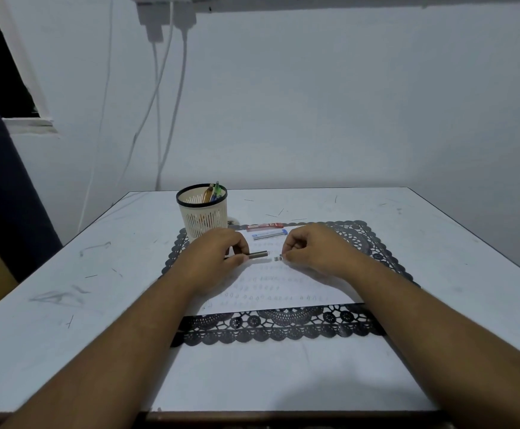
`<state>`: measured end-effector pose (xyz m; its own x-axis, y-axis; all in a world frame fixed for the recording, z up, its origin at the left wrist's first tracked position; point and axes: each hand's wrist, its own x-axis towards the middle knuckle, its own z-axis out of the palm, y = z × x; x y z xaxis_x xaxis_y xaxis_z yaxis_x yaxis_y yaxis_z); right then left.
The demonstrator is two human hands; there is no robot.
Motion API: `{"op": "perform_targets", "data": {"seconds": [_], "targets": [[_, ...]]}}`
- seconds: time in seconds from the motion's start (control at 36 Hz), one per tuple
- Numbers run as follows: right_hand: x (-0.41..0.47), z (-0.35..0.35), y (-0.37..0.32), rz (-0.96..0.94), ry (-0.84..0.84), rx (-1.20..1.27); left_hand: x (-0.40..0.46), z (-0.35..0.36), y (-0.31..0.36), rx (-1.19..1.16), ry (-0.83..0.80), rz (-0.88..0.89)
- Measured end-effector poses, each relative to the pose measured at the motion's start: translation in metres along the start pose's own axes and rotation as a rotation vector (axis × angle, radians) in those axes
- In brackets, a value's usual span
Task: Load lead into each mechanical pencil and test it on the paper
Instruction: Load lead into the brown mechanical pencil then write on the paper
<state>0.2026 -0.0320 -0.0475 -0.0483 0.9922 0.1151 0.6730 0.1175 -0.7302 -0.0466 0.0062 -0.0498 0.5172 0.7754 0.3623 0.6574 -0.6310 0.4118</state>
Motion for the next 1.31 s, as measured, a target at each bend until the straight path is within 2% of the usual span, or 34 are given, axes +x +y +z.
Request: {"op": "perform_targets", "data": {"seconds": [0.17, 0.25, 0.44, 0.72, 0.92, 1.06, 1.17, 1.31], "targets": [[-0.001, 0.000, -0.002, 0.031, -0.049, -0.012, 0.000, -0.003, 0.001, 0.004, -0.010, -0.007], [0.003, 0.005, 0.001, 0.022, -0.038, -0.121, -0.001, -0.002, 0.003, 0.008, -0.018, -0.002], [0.004, 0.009, 0.000, 0.001, -0.007, -0.146, -0.001, 0.000, 0.006, 0.019, -0.049, 0.034], [0.005, 0.004, 0.004, 0.027, 0.017, -0.096, -0.004, 0.002, 0.010, 0.004, -0.107, 0.048], [0.003, 0.001, 0.006, 0.040, 0.007, 0.029, -0.003, -0.005, 0.000, -0.053, -0.174, 0.001], [0.007, -0.001, 0.005, 0.030, 0.088, 0.072, -0.004, -0.009, -0.003, -0.075, -0.180, -0.034], [0.025, -0.005, 0.004, -0.027, 0.145, -0.071, -0.004, -0.001, 0.003, -0.125, -0.167, -0.011], [0.054, -0.005, 0.002, -0.060, 0.127, -0.296, -0.003, 0.009, 0.012, -0.133, -0.146, 0.022]]}}
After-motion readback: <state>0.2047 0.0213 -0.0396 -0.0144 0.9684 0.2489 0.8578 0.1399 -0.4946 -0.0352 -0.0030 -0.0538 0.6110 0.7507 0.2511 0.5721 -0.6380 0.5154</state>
